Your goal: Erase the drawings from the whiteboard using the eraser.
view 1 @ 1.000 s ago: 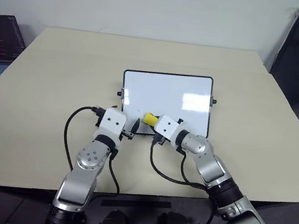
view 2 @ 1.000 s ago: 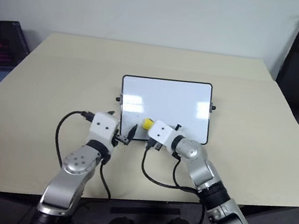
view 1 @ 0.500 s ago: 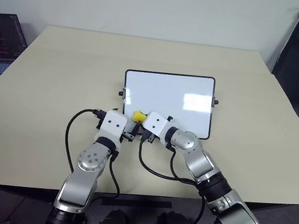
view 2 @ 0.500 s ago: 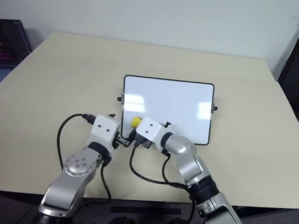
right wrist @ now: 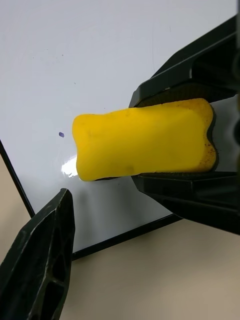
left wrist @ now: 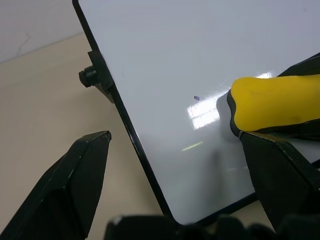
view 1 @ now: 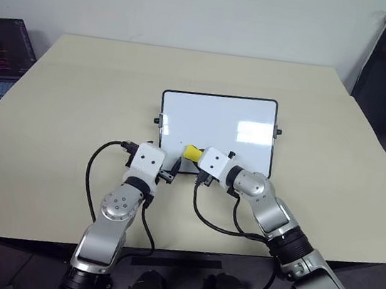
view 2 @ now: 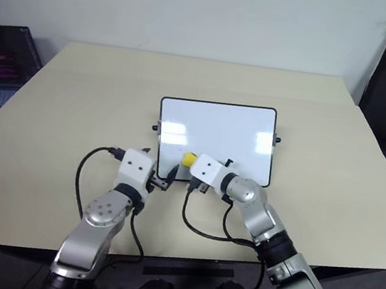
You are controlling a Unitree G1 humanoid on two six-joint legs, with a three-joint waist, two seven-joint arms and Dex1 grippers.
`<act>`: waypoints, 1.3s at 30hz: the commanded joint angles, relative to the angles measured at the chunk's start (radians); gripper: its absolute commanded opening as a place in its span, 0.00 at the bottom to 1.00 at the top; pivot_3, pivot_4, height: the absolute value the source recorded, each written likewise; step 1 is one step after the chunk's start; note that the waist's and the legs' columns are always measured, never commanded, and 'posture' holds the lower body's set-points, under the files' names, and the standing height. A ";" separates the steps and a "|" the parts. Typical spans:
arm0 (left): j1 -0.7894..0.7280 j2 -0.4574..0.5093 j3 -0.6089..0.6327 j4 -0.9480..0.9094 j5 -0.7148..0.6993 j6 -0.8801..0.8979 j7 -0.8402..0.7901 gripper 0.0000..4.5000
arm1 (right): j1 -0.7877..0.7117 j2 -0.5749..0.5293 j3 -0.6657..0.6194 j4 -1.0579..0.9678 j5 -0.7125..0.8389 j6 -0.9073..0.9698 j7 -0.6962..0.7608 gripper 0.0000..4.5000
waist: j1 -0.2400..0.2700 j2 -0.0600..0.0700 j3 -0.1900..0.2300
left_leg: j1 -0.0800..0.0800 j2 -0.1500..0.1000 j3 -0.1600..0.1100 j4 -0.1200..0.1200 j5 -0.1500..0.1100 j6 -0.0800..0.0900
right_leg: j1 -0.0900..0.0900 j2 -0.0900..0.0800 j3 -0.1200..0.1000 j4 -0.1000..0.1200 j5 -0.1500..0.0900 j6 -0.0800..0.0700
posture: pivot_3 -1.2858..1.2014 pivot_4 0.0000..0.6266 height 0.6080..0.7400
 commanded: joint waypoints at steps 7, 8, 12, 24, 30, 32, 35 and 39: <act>-0.006 0.002 0.002 -0.022 -0.002 -0.011 -0.004 1.00 | -0.085 0.096 -0.003 0.074 -0.006 0.009 -0.044 0.29 | -0.004 0.000 0.000 | 0.000 0.001 0.000 0.000 0.000 0.000 | 0.000 0.000 0.000 0.001 0.000 0.000 | 0.52 0.24 1.00; -0.005 0.002 0.002 -0.024 -0.002 -0.010 -0.003 1.00 | -0.096 0.103 -0.002 0.087 -0.006 0.002 -0.045 0.29 | -0.004 0.000 0.000 | 0.000 0.001 0.000 0.000 0.000 0.000 | 0.000 0.000 0.000 0.001 0.000 0.000 | 0.52 0.24 1.00; 0.002 0.002 0.006 -0.032 -0.001 -0.006 0.000 1.00 | -0.141 0.129 -0.004 0.140 -0.007 -0.020 -0.054 0.29 | -0.004 0.000 0.000 | 0.000 0.001 0.000 0.000 0.000 0.000 | 0.000 0.000 0.000 0.000 0.000 0.000 | 0.52 0.24 1.00; 0.020 -0.003 0.008 -0.047 0.003 -0.004 0.007 1.00 | -0.077 0.063 -0.006 0.118 -0.026 -0.007 -0.037 0.29 | 0.000 0.000 0.000 | -0.001 0.001 0.000 -0.001 0.000 0.000 | -0.001 0.000 0.000 0.000 0.000 0.000 | 0.52 0.24 1.00; 0.003 0.003 0.009 -0.032 0.001 -0.006 -0.002 1.00 | -0.010 -0.027 -0.045 0.053 -0.015 0.020 -0.030 0.29 | 0.002 0.000 0.000 | 0.001 0.000 0.000 0.000 0.000 0.000 | 0.001 0.000 0.000 0.000 0.000 0.000 | 0.52 0.24 1.00; -0.005 0.005 0.008 -0.025 0.000 -0.009 -0.006 1.00 | 0.004 -0.041 -0.067 0.028 0.002 0.031 -0.034 0.29 | 0.002 -0.001 0.000 | 0.001 0.000 0.000 0.000 0.000 0.000 | 0.001 0.000 0.000 0.000 0.000 0.000 | 0.52 0.24 1.00; -0.009 0.007 0.006 -0.018 -0.001 -0.014 -0.010 1.00 | 0.020 -0.043 -0.090 -0.003 0.024 0.031 -0.037 0.29 | 0.002 -0.001 0.000 | 0.001 0.000 0.000 0.000 0.000 0.000 | 0.001 0.000 0.000 0.000 0.000 0.000 | 0.52 0.24 1.00; -0.018 0.010 0.001 -0.005 -0.005 -0.022 -0.018 1.00 | 0.062 -0.033 -0.121 -0.070 0.082 0.008 -0.027 0.29 | 0.002 -0.001 0.000 | 0.000 0.000 0.000 0.000 0.000 0.000 | 0.001 0.000 0.000 0.000 0.000 0.000 | 0.52 0.24 1.00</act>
